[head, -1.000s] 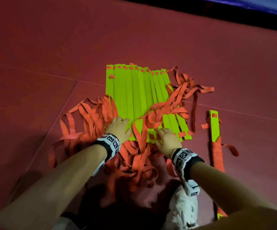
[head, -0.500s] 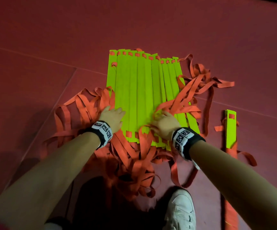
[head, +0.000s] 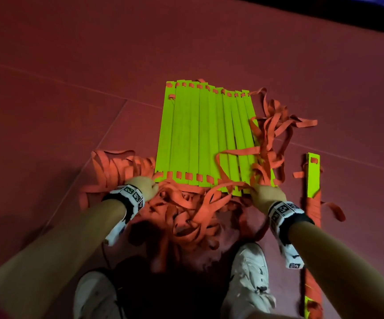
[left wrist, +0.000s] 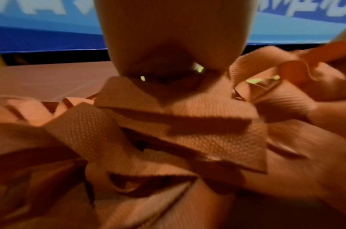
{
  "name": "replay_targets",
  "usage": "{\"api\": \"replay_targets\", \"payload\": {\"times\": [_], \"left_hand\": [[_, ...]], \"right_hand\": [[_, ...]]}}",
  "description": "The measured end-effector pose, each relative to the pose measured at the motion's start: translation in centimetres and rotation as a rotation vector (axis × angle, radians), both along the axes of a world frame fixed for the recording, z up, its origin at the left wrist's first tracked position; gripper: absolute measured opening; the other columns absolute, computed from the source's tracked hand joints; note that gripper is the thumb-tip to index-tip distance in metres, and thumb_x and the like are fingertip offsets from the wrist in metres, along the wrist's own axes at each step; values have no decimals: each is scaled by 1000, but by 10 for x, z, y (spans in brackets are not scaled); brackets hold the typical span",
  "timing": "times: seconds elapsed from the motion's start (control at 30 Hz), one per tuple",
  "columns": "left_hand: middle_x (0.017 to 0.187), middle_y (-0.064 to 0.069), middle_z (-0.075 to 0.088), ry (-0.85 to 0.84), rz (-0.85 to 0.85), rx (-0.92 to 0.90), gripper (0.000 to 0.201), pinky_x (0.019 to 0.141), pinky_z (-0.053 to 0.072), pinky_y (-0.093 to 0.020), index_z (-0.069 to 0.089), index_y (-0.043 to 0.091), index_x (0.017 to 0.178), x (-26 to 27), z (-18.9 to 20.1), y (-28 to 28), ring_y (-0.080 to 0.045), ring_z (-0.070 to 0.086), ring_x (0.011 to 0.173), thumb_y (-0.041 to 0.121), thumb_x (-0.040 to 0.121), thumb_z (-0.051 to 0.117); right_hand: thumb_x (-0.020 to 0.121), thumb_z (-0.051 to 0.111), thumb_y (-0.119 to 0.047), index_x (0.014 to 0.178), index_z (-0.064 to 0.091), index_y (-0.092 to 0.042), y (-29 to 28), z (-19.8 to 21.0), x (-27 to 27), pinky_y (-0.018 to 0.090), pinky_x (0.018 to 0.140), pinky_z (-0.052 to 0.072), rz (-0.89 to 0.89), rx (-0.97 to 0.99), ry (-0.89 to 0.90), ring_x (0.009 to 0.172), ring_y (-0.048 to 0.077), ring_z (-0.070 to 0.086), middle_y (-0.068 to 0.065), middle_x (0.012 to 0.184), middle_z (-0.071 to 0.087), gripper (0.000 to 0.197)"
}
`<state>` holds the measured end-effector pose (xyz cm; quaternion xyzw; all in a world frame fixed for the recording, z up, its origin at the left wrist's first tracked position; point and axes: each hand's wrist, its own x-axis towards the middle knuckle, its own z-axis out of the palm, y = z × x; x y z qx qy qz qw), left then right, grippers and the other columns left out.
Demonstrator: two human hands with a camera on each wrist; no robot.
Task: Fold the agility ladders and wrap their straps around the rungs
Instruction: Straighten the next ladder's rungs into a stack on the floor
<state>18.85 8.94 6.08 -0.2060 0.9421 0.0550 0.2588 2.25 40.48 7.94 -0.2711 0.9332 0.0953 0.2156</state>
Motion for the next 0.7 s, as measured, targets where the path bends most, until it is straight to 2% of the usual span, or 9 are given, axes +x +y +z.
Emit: {"api": "replay_targets", "payload": {"times": [0.1, 0.17, 0.23, 0.3, 0.4, 0.47, 0.53, 0.63, 0.7], "left_hand": [[111, -13, 67, -141, -183, 122, 39, 84, 47, -32, 65, 4, 110, 16, -1, 17, -31, 62, 103, 34, 98, 42], [113, -13, 67, -237, -344, 87, 39, 91, 49, -33, 67, 5, 110, 27, -7, 32, -31, 63, 99, 34, 96, 45], [109, -15, 66, -317, -449, 49, 38, 90, 51, -37, 67, 6, 110, 33, -12, 47, -31, 61, 90, 34, 95, 46], [101, -11, 66, -244, -462, 49, 42, 79, 50, -34, 68, 9, 101, 29, -9, 55, -32, 61, 88, 40, 92, 41], [104, -3, 64, 151, -305, 87, 58, 73, 46, -33, 65, 17, 94, 14, 1, 50, -28, 60, 97, 52, 75, 23], [105, -4, 58, 373, -134, 178, 55, 79, 45, -35, 62, 19, 98, 0, 3, 42, -26, 55, 104, 53, 73, 25], [110, -6, 55, 513, 28, 272, 51, 91, 42, -38, 61, 19, 111, -18, -1, 34, -27, 49, 113, 51, 80, 35], [132, -11, 48, 491, 168, 290, 52, 105, 35, -39, 47, 21, 138, -45, -14, 29, -29, 39, 127, 42, 92, 53], [142, -13, 40, 392, 248, 277, 61, 108, 33, -39, 34, 23, 148, -58, -23, 26, -31, 34, 133, 43, 94, 55]], "right_hand": [[102, 33, -35, 135, 47, -23, 24, -5, 1, 36, 88, 47, -103, -23, -107, 112, 35, 58, 16, 125, 61, 38], [98, 38, -31, 130, 53, -21, 35, -11, -1, 37, 89, 48, -143, -74, -94, 113, 33, 57, 15, 126, 61, 36], [90, 46, -32, 129, 55, -19, 41, -12, -3, 38, 89, 48, -177, -206, -22, 117, 32, 52, 13, 127, 58, 42], [77, 41, -43, 127, 57, -14, 39, -6, -3, 40, 86, 48, -211, -439, 57, 118, 33, 48, 15, 122, 56, 60], [68, 27, -49, 109, 63, -8, 20, -1, -9, 40, 76, 46, -241, -690, 180, 108, 35, 50, 15, 107, 58, 69], [72, 27, -49, 100, 63, -6, -1, 3, -17, 40, 70, 46, -229, -726, 258, 102, 35, 54, 14, 101, 60, 62], [76, 31, -47, 100, 64, -7, -25, 6, -27, 39, 70, 46, -151, -758, 264, 101, 34, 56, 14, 100, 61, 58], [84, 53, -42, 126, 56, -10, -61, -2, -41, 41, 88, 43, 25, -597, 141, 117, 34, 49, 16, 119, 56, 53], [84, 62, -46, 145, 37, -22, -80, -13, -44, 43, 100, 40, 83, -402, 55, 132, 33, 36, 14, 140, 41, 70]]}}
